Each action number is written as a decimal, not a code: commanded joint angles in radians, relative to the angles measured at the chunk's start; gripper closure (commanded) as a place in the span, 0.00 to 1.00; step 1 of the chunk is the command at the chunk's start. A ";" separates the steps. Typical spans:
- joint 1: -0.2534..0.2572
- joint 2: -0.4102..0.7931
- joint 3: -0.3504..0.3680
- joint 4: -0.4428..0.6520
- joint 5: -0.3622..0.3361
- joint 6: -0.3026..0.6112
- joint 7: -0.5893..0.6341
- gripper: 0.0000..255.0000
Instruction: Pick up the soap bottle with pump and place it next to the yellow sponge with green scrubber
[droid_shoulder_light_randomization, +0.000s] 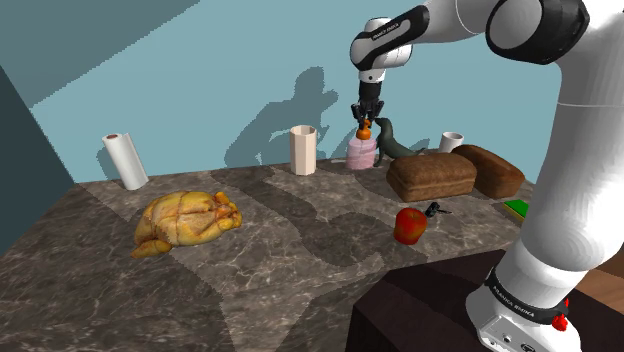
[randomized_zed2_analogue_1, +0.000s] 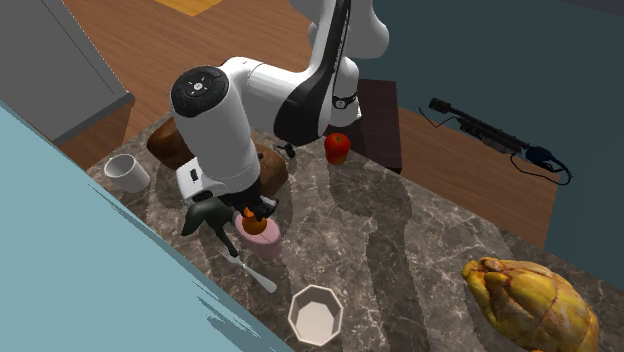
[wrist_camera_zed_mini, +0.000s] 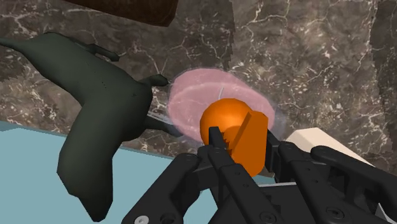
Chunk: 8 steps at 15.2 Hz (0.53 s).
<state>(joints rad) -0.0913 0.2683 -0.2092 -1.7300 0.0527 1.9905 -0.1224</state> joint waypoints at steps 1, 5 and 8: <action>0.000 -0.005 -0.001 0.019 -0.002 -0.024 0.001 1.00; 0.000 -0.017 -0.002 0.058 -0.005 -0.074 0.003 1.00; 0.000 -0.023 -0.002 0.090 -0.006 -0.112 0.004 1.00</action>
<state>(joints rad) -0.0918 0.2456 -0.2117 -1.6529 0.0465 1.8912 -0.1197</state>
